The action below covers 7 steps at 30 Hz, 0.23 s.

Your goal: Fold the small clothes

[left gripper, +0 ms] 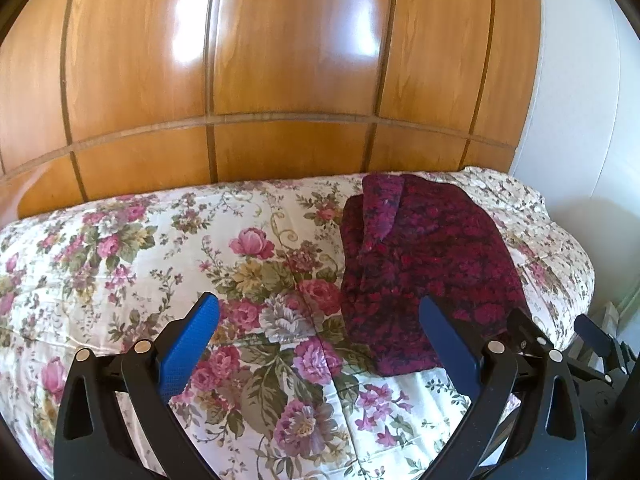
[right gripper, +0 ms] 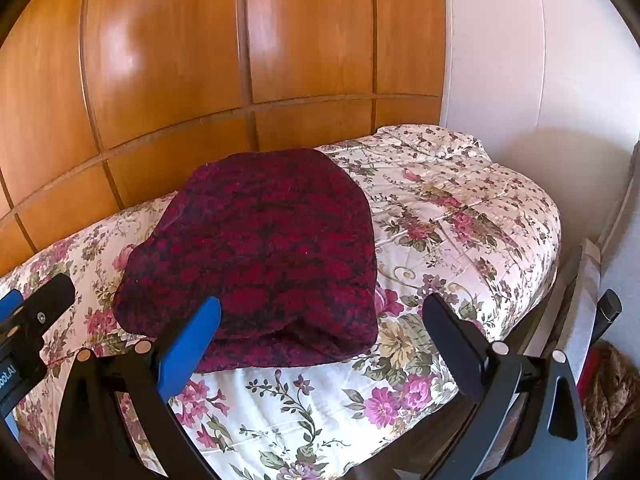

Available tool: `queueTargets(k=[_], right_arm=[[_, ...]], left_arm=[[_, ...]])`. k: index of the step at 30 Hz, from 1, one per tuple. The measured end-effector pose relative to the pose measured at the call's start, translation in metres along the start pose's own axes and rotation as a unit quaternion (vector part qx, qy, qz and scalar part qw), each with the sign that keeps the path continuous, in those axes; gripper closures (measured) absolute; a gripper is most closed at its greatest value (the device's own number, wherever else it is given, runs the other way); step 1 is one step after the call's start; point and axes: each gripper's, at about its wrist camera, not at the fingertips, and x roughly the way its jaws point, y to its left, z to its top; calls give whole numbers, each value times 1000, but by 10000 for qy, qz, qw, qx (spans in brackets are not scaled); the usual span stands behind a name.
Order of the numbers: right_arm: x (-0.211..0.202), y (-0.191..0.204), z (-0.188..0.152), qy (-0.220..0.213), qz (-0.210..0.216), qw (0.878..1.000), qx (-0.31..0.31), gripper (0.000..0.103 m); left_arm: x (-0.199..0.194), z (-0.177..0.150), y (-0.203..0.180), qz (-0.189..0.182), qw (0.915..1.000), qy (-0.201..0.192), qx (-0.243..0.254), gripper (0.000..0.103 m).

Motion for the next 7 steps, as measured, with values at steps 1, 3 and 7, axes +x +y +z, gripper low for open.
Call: queueTargets(k=[1,3,7], right_arm=[[0,0,0,2,6,10000,2,2],[1,0,0,-4,17,10000,12,2],[2,-1,2,-19,17,10000,7,2]], left_arm=[[2,-1,1,44,10000,43,-34,4],[5,-2,3,108,9999,66,-79,4],[5,-3,3,202,9998,19,-49,4]])
